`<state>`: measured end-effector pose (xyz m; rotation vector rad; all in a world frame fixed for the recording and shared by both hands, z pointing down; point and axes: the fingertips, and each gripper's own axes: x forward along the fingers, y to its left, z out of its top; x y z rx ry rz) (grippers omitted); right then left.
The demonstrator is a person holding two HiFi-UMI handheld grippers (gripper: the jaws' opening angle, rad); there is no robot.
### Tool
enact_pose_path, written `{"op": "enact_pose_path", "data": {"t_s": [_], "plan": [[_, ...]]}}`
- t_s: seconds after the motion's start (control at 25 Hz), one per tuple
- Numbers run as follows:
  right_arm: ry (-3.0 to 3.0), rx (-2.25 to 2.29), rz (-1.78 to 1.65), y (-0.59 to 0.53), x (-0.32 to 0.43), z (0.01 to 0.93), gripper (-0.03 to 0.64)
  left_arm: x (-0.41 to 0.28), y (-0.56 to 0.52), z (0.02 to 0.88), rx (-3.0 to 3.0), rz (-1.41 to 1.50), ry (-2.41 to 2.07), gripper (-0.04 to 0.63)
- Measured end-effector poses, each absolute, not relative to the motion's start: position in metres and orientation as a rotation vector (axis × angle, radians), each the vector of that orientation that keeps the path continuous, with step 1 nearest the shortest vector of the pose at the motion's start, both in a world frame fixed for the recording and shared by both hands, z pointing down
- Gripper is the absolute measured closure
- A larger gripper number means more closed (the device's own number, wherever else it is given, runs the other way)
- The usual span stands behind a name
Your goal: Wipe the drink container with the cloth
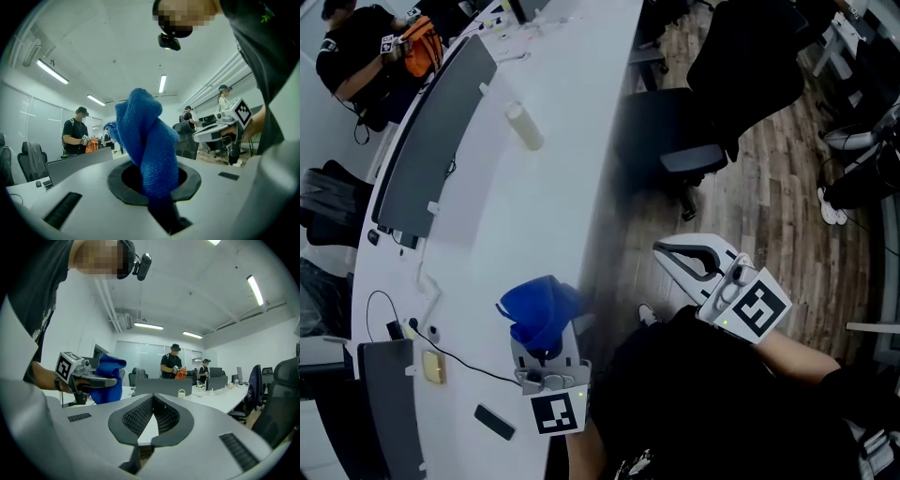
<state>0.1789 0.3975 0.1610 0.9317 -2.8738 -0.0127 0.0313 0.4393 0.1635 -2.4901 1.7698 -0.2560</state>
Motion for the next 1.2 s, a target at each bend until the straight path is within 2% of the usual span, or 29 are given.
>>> {"op": "enact_pose_path", "data": {"t_s": [0.76, 1.2], "plan": [[-2.883, 0.937, -0.016, 0.322, 0.162, 0.170, 0.617, -0.003, 0.388, 0.174, -2.427, -0.260, 1.870, 0.545], [-2.922, 0.863, -0.005, 0.236, 0.149, 0.174, 0.617, -0.002, 0.297, 0.179, -2.427, -0.288, 1.882, 0.545]]}}
